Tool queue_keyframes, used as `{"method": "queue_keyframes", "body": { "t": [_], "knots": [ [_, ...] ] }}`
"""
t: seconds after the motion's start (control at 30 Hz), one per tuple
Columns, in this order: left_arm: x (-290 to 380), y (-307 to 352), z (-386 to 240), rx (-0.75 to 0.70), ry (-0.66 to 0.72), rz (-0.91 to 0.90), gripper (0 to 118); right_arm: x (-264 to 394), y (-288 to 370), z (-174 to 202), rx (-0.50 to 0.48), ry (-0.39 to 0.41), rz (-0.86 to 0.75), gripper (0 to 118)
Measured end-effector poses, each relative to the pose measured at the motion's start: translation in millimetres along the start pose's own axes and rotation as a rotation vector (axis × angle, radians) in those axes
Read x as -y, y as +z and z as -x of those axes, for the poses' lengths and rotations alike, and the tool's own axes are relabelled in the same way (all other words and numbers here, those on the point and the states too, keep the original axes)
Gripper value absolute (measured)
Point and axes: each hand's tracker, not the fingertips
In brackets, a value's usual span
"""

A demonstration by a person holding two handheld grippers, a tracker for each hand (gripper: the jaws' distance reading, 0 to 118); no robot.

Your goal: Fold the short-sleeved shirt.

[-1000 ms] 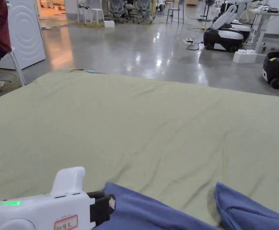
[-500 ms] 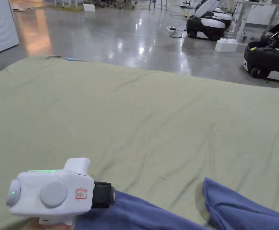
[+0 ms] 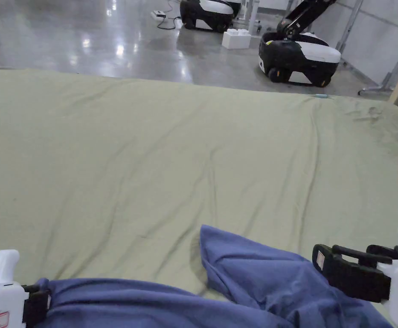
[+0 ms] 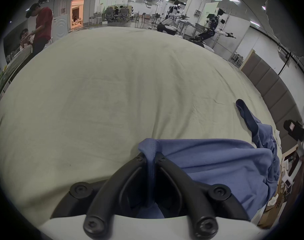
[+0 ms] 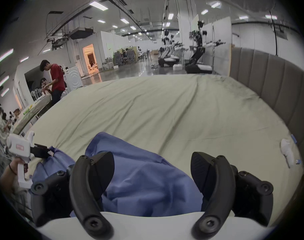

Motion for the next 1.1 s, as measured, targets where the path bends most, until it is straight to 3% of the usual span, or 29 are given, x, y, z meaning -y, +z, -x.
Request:
{"method": "queue_keyframes", "body": {
  "t": [0.1, 0.17, 0.27, 0.37, 0.4, 0.43, 0.5, 0.53, 0.57, 0.63, 0.87, 1.03, 1.1],
  "knots": [
    [2, 2, -8, -0.030, -0.016, 0.001, 8, -17, -37, -12, -0.034, -0.033, 0.083, 97],
    [3, -3, -8, -0.055, -0.054, -0.007, 8, -23, -64, -15, -0.015, -0.008, 0.192, 97],
    [5, -2, -16, -0.080, -0.076, -0.015, 8, -17, -98, -8, -0.034, 0.096, 0.364, 97],
    [4, -1, -19, -0.089, -0.084, -0.011, 8, 2, -125, 8, -0.039, 0.252, 0.533, 91],
    [3, -1, -18, -0.089, -0.083, -0.010, 8, 7, -127, 16, 0.019, 0.313, 0.536, 91],
    [3, 0, -18, -0.089, -0.080, -0.011, 8, 3, -119, 24, 0.041, 0.304, 0.463, 86],
    [2, 7, -21, -0.089, -0.074, -0.017, 8, -11, -110, 29, 0.009, 0.230, 0.515, 38],
    [-2, 11, -21, -0.089, -0.059, -0.020, 8, -11, -106, 30, -0.001, 0.246, 0.498, 9],
    [-5, 17, -21, -0.079, -0.034, -0.024, 8, -12, -101, 31, -0.057, 0.250, 0.477, 9],
    [-10, 31, -19, -0.032, 0.014, -0.053, 8, -11, -95, 33, 0.001, 0.288, 0.481, 9],
    [-24, 100, -18, 0.034, 0.005, -0.207, 8, -21, -29, 15, -0.003, 0.141, 0.302, 9],
    [-39, 153, -13, 0.104, 0.057, -0.356, 8, -53, 49, 0, -0.022, 0.048, 0.064, 9],
    [-49, 173, -14, 0.083, 0.035, -0.423, 8, -68, 78, 2, -0.008, 0.049, -0.032, 9]
  ]
}}
